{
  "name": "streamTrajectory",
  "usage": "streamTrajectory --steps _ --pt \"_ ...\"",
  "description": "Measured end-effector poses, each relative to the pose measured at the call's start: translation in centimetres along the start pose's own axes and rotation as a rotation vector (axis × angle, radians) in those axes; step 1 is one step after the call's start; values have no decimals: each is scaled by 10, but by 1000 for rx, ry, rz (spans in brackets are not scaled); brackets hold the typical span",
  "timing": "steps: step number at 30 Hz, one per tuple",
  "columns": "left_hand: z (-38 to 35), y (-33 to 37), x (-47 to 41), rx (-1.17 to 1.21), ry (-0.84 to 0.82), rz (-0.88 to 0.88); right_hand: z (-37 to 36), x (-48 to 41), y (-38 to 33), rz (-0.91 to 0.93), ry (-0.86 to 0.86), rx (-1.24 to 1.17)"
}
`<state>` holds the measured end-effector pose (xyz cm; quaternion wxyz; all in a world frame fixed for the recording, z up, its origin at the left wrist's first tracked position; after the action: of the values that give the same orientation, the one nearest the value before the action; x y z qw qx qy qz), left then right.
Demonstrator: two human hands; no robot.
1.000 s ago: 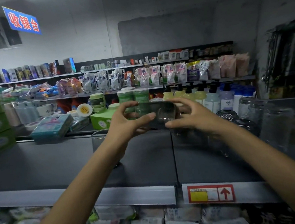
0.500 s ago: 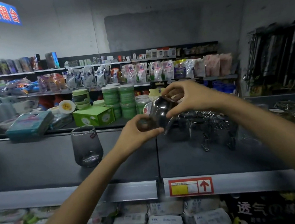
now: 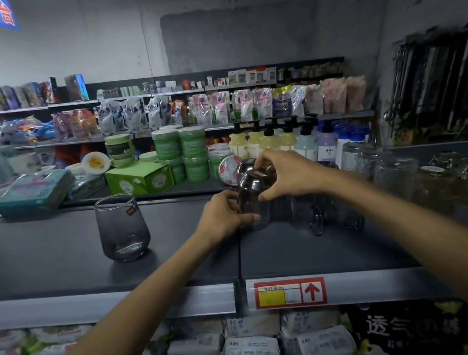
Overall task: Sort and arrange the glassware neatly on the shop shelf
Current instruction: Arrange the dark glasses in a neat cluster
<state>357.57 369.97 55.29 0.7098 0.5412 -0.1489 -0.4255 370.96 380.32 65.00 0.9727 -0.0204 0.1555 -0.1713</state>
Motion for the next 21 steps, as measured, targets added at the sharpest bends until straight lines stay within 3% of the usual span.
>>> streamTrajectory --steps 8,21 --pt "-6 -6 -2 51 -28 7 -5 1 7 26 22 -94" --pt "-10 -7 -8 327 122 6 -3 1 19 -45 104 -168"
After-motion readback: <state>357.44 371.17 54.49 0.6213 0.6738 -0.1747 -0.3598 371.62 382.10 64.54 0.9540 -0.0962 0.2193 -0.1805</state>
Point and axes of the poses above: each hand's wrist, its own x-axis away from the middle knuckle, its own z-axis out of the back of the hand, y = z × x, the point moved 6 cm from there along -x, towards the middle knuckle, and after that the axes turned 12 degrees about x, right-handed, at the moved point
